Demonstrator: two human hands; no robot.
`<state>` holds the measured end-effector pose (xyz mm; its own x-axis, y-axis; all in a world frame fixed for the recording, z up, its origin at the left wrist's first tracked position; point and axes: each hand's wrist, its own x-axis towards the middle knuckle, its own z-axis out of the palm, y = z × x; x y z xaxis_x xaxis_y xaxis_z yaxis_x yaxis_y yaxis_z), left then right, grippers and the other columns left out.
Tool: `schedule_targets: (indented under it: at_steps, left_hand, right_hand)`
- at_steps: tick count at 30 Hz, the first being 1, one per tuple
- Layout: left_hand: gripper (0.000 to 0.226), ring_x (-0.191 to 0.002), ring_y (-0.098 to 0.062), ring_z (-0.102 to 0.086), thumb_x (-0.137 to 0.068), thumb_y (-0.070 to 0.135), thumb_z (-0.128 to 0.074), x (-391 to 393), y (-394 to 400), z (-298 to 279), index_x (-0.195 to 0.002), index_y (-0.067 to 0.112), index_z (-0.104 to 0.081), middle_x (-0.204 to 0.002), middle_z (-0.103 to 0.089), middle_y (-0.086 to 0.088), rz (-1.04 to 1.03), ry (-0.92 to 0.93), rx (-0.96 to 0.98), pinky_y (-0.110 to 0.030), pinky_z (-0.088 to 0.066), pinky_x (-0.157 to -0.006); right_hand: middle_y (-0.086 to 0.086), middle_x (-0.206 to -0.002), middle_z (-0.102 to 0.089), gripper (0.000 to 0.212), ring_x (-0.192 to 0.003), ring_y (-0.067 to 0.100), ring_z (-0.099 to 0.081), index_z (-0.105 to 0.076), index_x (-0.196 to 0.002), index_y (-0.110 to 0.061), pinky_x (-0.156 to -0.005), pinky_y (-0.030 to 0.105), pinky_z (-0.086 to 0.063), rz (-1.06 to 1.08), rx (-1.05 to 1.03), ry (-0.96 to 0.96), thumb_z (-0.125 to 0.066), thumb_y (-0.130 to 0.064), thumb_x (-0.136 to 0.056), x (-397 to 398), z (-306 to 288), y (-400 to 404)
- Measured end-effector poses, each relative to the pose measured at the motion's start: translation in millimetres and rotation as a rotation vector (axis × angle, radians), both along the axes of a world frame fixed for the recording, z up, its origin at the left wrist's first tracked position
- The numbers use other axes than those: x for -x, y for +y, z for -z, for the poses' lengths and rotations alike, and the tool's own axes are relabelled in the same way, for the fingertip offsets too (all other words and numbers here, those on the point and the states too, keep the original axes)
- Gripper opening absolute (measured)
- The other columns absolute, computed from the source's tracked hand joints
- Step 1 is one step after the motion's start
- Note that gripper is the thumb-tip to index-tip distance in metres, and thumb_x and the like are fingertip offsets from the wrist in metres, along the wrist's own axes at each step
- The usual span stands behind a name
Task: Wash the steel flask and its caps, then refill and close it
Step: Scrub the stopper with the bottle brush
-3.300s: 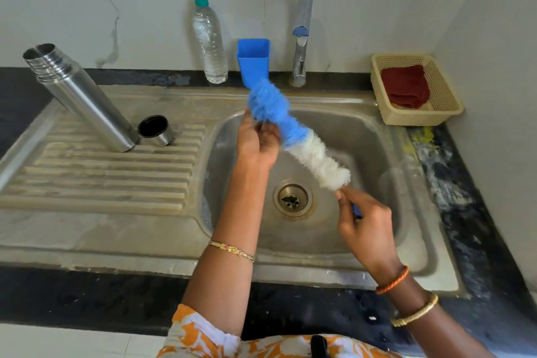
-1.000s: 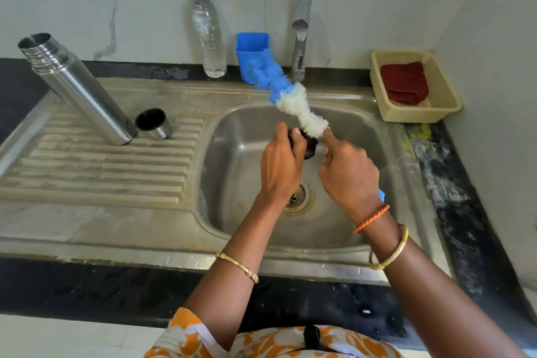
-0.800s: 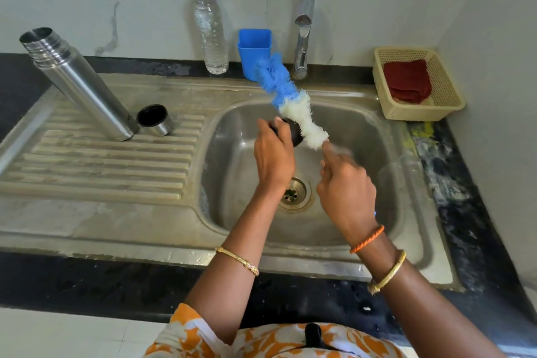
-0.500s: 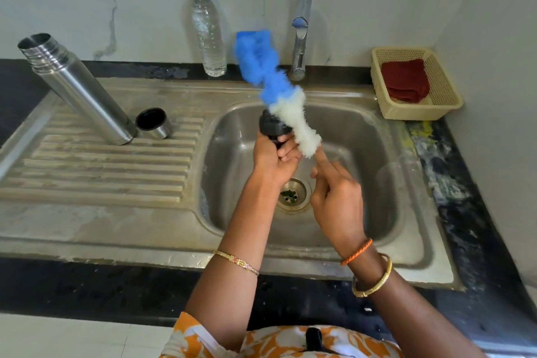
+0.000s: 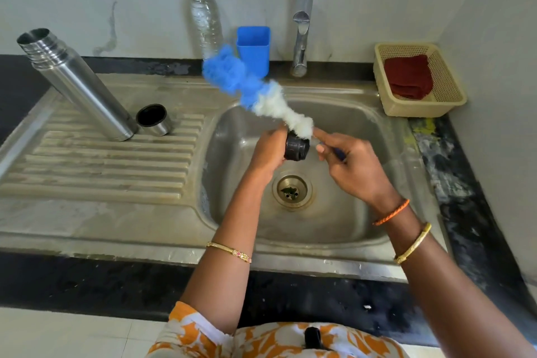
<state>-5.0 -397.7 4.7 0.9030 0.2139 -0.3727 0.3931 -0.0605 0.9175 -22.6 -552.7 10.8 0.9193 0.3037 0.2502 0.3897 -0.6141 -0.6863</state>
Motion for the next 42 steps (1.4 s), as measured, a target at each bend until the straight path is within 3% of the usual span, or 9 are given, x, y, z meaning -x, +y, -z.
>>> schedule_targets:
  at_steps: [3, 8, 14, 18, 22, 25, 31, 36, 42]
  left_hand:
    - [0.026, -0.05, -0.014, -0.039, -0.097, 0.011, -0.041, -2.8, -1.9, 12.9, -0.074, 0.019, -0.05, -0.059, -0.045, 0.001, -0.023, -0.072, 0.077, -0.014, -0.032, -0.041]
    - [0.038, -0.046, -0.004, -0.048, -0.099, 0.018, -0.039, 0.3, -10.6, 3.8, -0.064, 0.017, -0.052, -0.048, -0.052, 0.008, -0.074, -0.175, 0.178, -0.019, -0.038, -0.046]
    - [0.038, -0.032, -0.001, -0.038, -0.101, 0.015, -0.032, -0.4, -3.8, 0.3, -0.066, 0.013, -0.047, -0.04, -0.045, 0.008, -0.066, -0.148, 0.24, -0.009, -0.025, -0.033]
    - [0.042, -0.033, -0.001, -0.041, -0.101, 0.017, -0.03, 6.2, -10.3, 4.2, -0.064, 0.012, -0.05, -0.044, -0.049, 0.005, -0.003, -0.151, 0.29, -0.01, -0.027, -0.035]
    - [0.052, -0.032, -0.005, -0.04, -0.1, 0.021, -0.031, 8.2, -9.4, 8.1, -0.054, 0.017, -0.055, -0.041, -0.047, 0.005, -0.183, -0.141, 0.524, -0.01, -0.027, -0.034]
    - [0.042, -0.027, -0.008, -0.026, -0.099, 0.029, -0.027, -2.2, -7.8, 8.3, -0.064, 0.013, -0.042, -0.039, -0.035, 0.003, -0.392, -0.11, 0.71, -0.012, -0.017, -0.032]
    - [0.031, -0.054, -0.018, -0.037, -0.099, 0.023, -0.038, -7.1, -24.8, 4.9, -0.074, 0.01, -0.05, -0.066, -0.043, -0.008, -0.796, -0.158, 0.522, -0.024, -0.031, -0.047]
    - [0.028, -0.044, -0.011, -0.042, -0.099, 0.016, -0.043, -1.7, -32.8, 12.2, -0.074, 0.016, -0.054, -0.054, -0.053, 0.004, -0.555, -0.132, 0.531, -0.02, -0.032, -0.044]
    - [0.033, -0.036, -0.009, -0.029, -0.098, 0.021, -0.033, 6.7, -31.9, 9.3, -0.068, 0.015, -0.044, -0.044, -0.037, 0.001, -0.474, -0.073, 0.511, -0.014, -0.021, -0.035]
  right_hand:
    - [-0.012, -0.083, -0.062, 0.044, -0.08, 0.013, -0.058, -0.062, -0.124, -0.031, -0.062, 0.03, -0.047, 0.02, 0.154, -0.134, -0.057, -0.007, -0.087, 11.1, -8.2, 7.5]
    - [0.0, -0.11, -0.068, 0.04, -0.105, 0.027, -0.06, -0.058, -0.129, -0.031, -0.081, 0.038, -0.049, 0.066, 0.248, 0.022, -0.053, -0.017, -0.093, -19.5, -7.0, -2.3]
    - [-0.015, -0.08, -0.054, 0.044, -0.073, 0.013, -0.053, -0.061, -0.126, -0.028, -0.06, 0.033, -0.049, 0.013, 0.099, -0.176, -0.055, -0.006, -0.088, 1.9, -14.1, 0.8]
    - [-0.015, -0.088, -0.063, 0.041, -0.086, 0.015, -0.06, -0.06, -0.125, -0.034, -0.071, 0.038, -0.052, -0.066, 0.158, -0.051, -0.053, -0.012, -0.091, -13.3, -16.8, 1.9]
    - [-0.007, -0.106, -0.071, 0.025, -0.104, 0.012, -0.063, -0.069, -0.115, -0.017, -0.092, 0.03, -0.049, -0.075, 0.071, 0.16, -0.054, -0.014, -0.094, -24.1, -8.5, -3.7]
    - [0.004, -0.086, -0.072, 0.021, -0.079, 0.009, -0.063, -0.07, -0.105, -0.006, -0.074, 0.014, -0.043, -0.01, -0.042, 0.246, -0.054, -0.013, -0.095, -12.6, 5.9, 0.0]
    - [0.004, -0.087, -0.067, 0.026, -0.076, 0.002, -0.055, -0.066, -0.116, -0.005, -0.067, 0.012, -0.04, 0.132, -0.202, 0.101, -0.054, -0.006, -0.093, 34.2, 22.1, 20.7]
    - [-0.018, -0.073, -0.043, 0.045, -0.065, 0.012, -0.049, -0.061, -0.126, -0.021, -0.057, 0.031, -0.044, 0.077, -0.058, -0.124, -0.05, -0.007, -0.084, 41.6, 11.3, 30.4]
    - [-0.003, -0.088, -0.061, 0.048, -0.084, 0.022, -0.06, -0.057, -0.13, -0.029, -0.063, 0.036, -0.049, 0.181, -0.012, -0.1, -0.051, -0.006, -0.089, 12.2, -4.2, 28.8]
